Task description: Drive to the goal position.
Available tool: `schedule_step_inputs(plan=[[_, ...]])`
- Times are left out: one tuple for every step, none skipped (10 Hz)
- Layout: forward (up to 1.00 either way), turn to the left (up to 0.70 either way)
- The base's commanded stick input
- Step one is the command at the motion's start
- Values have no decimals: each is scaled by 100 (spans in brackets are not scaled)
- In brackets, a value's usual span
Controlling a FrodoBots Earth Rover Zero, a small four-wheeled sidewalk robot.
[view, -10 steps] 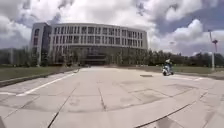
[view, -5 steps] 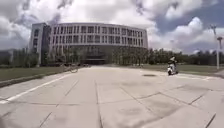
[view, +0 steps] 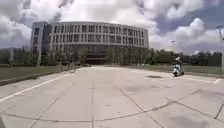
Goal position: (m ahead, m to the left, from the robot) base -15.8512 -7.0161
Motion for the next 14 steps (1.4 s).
schedule_step_inputs(plan=[[100, 0], [100, 0], [100, 0], [100, 0], [100, 11], [100, 25], [100, 10], [100, 0], [100, 0], [100, 0], [100, 0], [100, 0], [100, 0], [100, 0]])
